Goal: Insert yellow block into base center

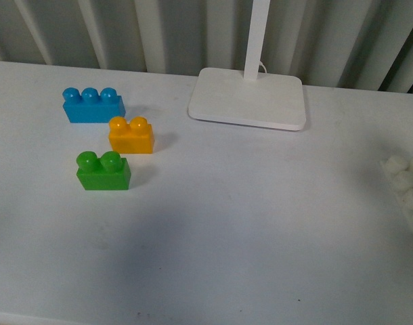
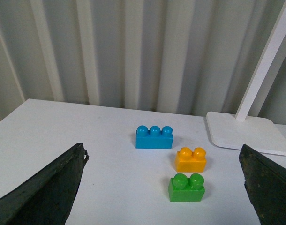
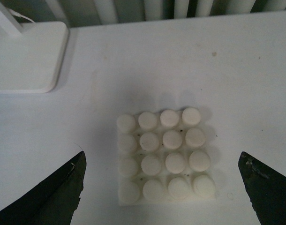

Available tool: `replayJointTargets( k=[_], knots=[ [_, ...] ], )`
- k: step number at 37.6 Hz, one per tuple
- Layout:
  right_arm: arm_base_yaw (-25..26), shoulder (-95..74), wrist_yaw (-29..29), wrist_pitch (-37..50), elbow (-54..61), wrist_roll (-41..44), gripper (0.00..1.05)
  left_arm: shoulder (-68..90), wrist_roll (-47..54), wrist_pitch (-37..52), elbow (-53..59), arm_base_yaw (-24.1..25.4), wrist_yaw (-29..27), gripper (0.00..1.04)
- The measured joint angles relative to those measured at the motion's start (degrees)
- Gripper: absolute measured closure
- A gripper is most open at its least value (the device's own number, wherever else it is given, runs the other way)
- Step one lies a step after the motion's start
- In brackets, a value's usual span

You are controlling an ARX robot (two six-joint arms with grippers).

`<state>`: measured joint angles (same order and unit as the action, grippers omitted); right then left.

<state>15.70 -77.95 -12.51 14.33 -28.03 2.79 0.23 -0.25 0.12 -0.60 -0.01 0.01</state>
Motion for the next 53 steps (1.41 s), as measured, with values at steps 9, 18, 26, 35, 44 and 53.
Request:
replayJointTargets(
  k=[9, 18, 26, 35, 44, 53],
  knots=[
    [0.7, -17.9, 1.9, 0.9, -8.1, 0.5, 0.09, 0.0, 0.0, 0.0, 0.0, 0.0, 0.0, 0.06],
    [-0.1, -26.3, 3.8, -2.1, -13.9, -1.1, 0.09, 0.0, 0.0, 0.0, 0.0, 0.0, 0.0, 0.06],
    [-0.4, -31.3, 6.1, -4.0, -15.7, -1.1, 0.09, 0.0, 0.0, 0.0, 0.0, 0.0, 0.0, 0.06],
    [-0.3, -34.1, 6.4, -6.3, -18.0, -1.8, 0.09, 0.0, 0.0, 0.0, 0.0, 0.0, 0.0, 0.06],
    [-0.4, -36.9, 6.4, -6.8, -19.6, -2.8, 0.09, 0.0, 0.0, 0.0, 0.0, 0.0, 0.0, 0.06],
    [-2.4, -36.9, 6.6, -7.9, -20.0, -3.5, 0.09, 0.0, 0.0, 0.0, 0.0, 0.0, 0.0, 0.06]
  ],
)
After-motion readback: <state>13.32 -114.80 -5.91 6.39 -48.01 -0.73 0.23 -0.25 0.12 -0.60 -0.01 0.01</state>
